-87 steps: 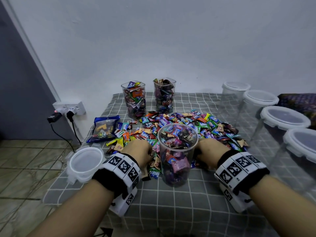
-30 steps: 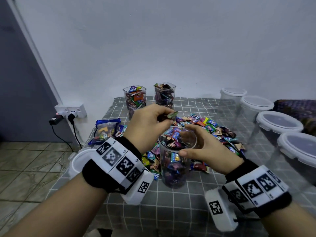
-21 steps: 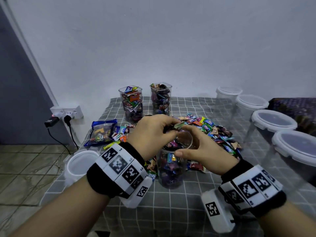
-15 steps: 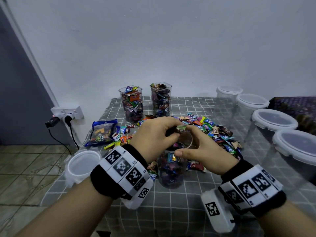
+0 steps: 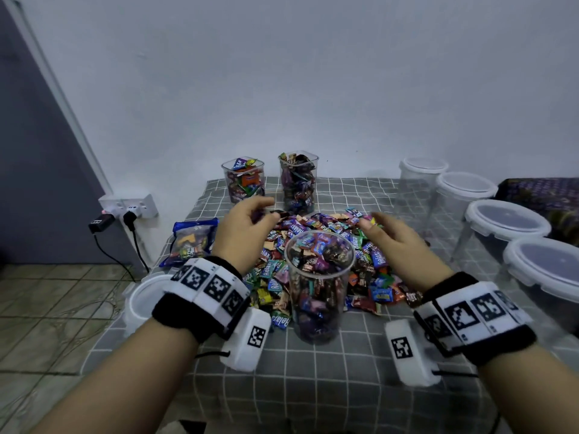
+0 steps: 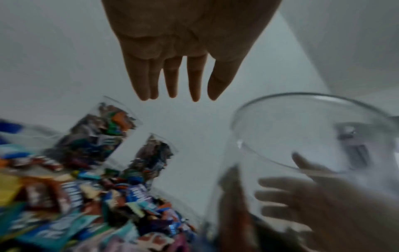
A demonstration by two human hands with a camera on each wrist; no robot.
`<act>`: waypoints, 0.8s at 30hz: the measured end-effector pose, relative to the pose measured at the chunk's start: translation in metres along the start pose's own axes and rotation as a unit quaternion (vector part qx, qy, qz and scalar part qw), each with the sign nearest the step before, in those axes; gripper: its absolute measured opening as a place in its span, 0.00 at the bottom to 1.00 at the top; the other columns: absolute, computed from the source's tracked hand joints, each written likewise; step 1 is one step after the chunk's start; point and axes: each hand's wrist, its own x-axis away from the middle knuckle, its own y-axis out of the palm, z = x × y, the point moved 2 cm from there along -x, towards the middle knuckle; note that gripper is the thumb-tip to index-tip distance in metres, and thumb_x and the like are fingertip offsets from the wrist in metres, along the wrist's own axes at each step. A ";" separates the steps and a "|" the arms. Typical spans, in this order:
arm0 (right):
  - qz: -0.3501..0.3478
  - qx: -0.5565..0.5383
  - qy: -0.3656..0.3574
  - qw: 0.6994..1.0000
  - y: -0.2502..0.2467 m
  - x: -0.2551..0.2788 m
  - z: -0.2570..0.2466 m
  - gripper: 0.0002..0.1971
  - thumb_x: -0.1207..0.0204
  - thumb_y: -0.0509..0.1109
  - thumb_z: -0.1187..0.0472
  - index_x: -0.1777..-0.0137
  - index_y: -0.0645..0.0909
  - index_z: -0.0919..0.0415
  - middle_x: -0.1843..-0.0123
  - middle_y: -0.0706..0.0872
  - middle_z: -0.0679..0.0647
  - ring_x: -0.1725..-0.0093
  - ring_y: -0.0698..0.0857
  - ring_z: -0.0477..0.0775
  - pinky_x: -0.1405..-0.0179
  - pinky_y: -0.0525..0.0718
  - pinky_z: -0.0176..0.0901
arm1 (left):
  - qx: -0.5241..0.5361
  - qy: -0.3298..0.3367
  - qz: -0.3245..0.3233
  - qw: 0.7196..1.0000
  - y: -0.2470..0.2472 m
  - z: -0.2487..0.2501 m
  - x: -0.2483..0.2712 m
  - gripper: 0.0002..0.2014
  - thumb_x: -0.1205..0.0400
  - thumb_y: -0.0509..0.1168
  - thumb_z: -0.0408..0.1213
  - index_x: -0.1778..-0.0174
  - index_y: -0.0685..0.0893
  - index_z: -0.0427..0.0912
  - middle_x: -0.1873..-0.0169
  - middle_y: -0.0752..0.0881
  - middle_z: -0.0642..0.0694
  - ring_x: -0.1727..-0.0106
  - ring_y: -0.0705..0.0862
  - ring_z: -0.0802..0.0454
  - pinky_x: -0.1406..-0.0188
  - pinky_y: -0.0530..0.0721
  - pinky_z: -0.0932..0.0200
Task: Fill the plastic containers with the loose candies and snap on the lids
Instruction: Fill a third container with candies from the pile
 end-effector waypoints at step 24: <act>-0.090 0.308 0.268 0.909 0.010 -0.054 0.070 0.25 0.27 0.71 0.43 0.44 0.79 0.65 0.46 0.85 0.61 0.52 0.81 0.58 0.57 0.76 0.40 | -0.330 -0.285 -0.161 0.885 0.010 -0.105 -0.023 0.38 0.22 0.65 0.58 0.23 0.65 0.37 0.28 0.73 0.35 0.31 0.75 0.37 0.35 0.76 0.51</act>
